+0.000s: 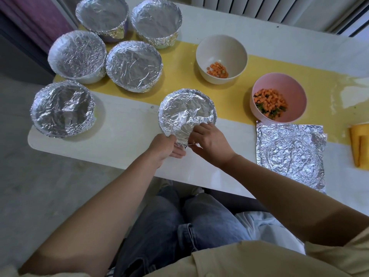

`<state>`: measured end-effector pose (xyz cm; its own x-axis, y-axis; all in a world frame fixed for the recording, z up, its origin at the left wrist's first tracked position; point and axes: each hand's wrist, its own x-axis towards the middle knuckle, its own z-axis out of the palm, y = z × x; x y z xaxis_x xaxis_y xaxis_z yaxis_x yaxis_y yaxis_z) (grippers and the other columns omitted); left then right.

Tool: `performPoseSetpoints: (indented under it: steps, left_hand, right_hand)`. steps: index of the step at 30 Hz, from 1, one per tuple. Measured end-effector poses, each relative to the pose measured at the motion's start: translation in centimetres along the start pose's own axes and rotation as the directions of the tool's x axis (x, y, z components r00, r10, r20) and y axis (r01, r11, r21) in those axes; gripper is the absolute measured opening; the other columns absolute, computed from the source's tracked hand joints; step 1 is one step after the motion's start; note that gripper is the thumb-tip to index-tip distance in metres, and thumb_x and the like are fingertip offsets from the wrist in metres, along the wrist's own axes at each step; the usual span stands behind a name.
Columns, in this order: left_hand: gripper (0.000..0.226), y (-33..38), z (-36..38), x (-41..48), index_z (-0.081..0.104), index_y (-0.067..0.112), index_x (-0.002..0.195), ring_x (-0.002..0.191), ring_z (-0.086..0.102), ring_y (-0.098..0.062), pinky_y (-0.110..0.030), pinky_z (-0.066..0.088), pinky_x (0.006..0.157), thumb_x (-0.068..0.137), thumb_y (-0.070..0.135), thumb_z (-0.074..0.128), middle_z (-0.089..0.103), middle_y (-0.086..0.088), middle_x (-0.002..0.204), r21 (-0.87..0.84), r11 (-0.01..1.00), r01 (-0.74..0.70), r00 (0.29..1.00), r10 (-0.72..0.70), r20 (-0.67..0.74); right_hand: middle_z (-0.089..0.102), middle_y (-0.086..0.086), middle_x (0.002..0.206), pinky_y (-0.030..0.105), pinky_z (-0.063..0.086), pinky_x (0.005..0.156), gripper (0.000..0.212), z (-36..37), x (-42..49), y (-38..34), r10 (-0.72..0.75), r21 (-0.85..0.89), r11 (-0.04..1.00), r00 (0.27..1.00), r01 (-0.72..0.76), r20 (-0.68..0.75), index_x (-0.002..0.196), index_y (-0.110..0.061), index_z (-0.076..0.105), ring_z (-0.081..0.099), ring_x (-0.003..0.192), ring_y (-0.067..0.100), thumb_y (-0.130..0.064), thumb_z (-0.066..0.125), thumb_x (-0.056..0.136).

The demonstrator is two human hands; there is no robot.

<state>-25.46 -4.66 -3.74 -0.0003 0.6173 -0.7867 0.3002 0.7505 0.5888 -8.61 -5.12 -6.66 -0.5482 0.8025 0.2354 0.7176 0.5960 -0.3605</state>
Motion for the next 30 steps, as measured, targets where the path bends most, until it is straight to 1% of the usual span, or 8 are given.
performPoseSetpoints:
  steps: [6, 9, 13, 20, 22, 24, 26, 30]
  left_hand:
    - [0.048, -0.7, 1.3, -0.3, 0.065, 0.002, 0.094, 0.071, 0.073, -0.024, -0.027, 0.047, 0.062, 0.098, 0.044, 0.043, 0.074, -0.012, 0.083, 0.018, 0.999, 0.039, 0.994, -0.037, -0.105]
    - [0.032, -1.0, 2.3, -0.3, 0.059, 0.000, 0.101, 0.080, 0.071, -0.028, -0.023, 0.052, 0.063, 0.102, 0.025, 0.039, 0.071, -0.017, 0.091, -0.039, 0.999, 0.035, 0.992, -0.039, -0.124]
    - [0.030, -1.1, 2.3, 0.3, 0.057, 0.001, 0.100, 0.089, 0.072, -0.030, -0.037, 0.052, 0.088, 0.103, 0.016, 0.031, 0.073, -0.020, 0.096, -0.012, 1.000, 0.017, 0.988, -0.018, -0.152]
    - [0.052, -0.9, 1.6, -0.2, 0.064, 0.000, 0.100, 0.072, 0.072, -0.025, -0.030, 0.046, 0.060, 0.102, 0.038, 0.029, 0.074, -0.016, 0.089, 0.066, 0.994, 0.089, 0.994, -0.084, -0.077]
    - [0.047, -1.2, 1.5, -0.1, 0.063, 0.000, 0.102, 0.067, 0.070, -0.024, -0.024, 0.047, 0.056, 0.103, 0.033, 0.030, 0.074, -0.015, 0.085, 0.049, 0.996, 0.078, 0.994, -0.074, -0.078]
    - [0.041, -1.3, 1.3, -0.1, 0.061, -0.002, 0.106, 0.068, 0.071, -0.024, -0.022, 0.055, 0.062, 0.103, 0.024, 0.029, 0.072, -0.014, 0.080, 0.025, 0.999, 0.047, 0.994, -0.044, -0.101]
    - [0.039, -1.2, 1.0, 0.2, 0.060, -0.001, 0.103, 0.072, 0.073, -0.029, -0.031, 0.058, 0.078, 0.103, 0.022, 0.029, 0.073, -0.017, 0.080, 0.027, 1.000, 0.017, 0.994, -0.014, -0.108]
    - [0.039, -1.2, 0.1, 0.9, 0.057, 0.003, 0.080, 0.075, 0.073, -0.034, -0.045, 0.057, 0.087, 0.103, 0.020, 0.032, 0.073, -0.021, 0.084, 0.076, 0.997, -0.029, 0.994, 0.036, -0.102]
  right_hand:
    - [0.054, 0.005, 0.065, 0.035, 0.044, 0.052, 0.016, 0.4, 0.6, -0.7, 0.027, 0.009, 1.000, 1.000, -0.027, -0.005, 0.062, -0.008, 0.058, 0.052, 0.059, 0.027, 0.001, 0.065, 0.072]
    - [0.054, 0.006, 0.063, 0.034, 0.045, 0.051, 0.015, 0.7, 1.0, -1.3, 0.025, 0.014, 1.000, 1.000, -0.025, 0.000, 0.061, -0.007, 0.058, 0.052, 0.057, 0.027, 0.000, 0.064, 0.072]
    - [0.055, 0.007, 0.060, 0.031, 0.044, 0.048, 0.017, 0.8, 1.3, -1.9, 0.026, 0.034, 0.999, 1.000, -0.026, -0.005, 0.060, -0.006, 0.059, 0.053, 0.054, 0.028, 0.003, 0.071, 0.066]
    - [0.054, 0.006, 0.059, 0.033, 0.046, 0.046, 0.017, 1.0, 1.5, -2.3, 0.071, 0.041, 0.997, 0.997, -0.070, -0.004, 0.060, -0.007, 0.059, 0.053, 0.054, 0.027, 0.002, 0.072, 0.066]
    - [0.054, 0.006, 0.060, 0.034, 0.046, 0.046, 0.014, 1.2, 1.5, -2.5, 0.073, 0.050, 0.996, 0.997, -0.073, -0.004, 0.060, -0.007, 0.059, 0.053, 0.054, 0.028, -0.004, 0.068, 0.071]
    - [0.055, 0.007, 0.062, 0.034, 0.047, 0.049, 0.022, 1.2, 1.7, -2.6, 0.064, 0.064, 0.996, 0.998, -0.064, 0.002, 0.062, -0.007, 0.060, 0.054, 0.056, 0.028, -0.018, 0.056, 0.081]
    - [0.057, 0.007, 0.067, 0.035, 0.047, 0.054, 0.029, 1.0, 1.7, -2.4, 0.036, 0.083, 0.996, 0.999, -0.037, 0.022, 0.068, -0.007, 0.062, 0.054, 0.061, 0.028, -0.028, 0.052, 0.085]
    - [0.058, 0.006, 0.079, 0.035, 0.043, 0.065, 0.019, 0.1, 0.8, -1.2, -0.025, 0.038, 0.999, 0.997, 0.022, 0.075, 0.081, -0.009, 0.063, 0.055, 0.073, 0.027, -0.024, 0.075, 0.076]
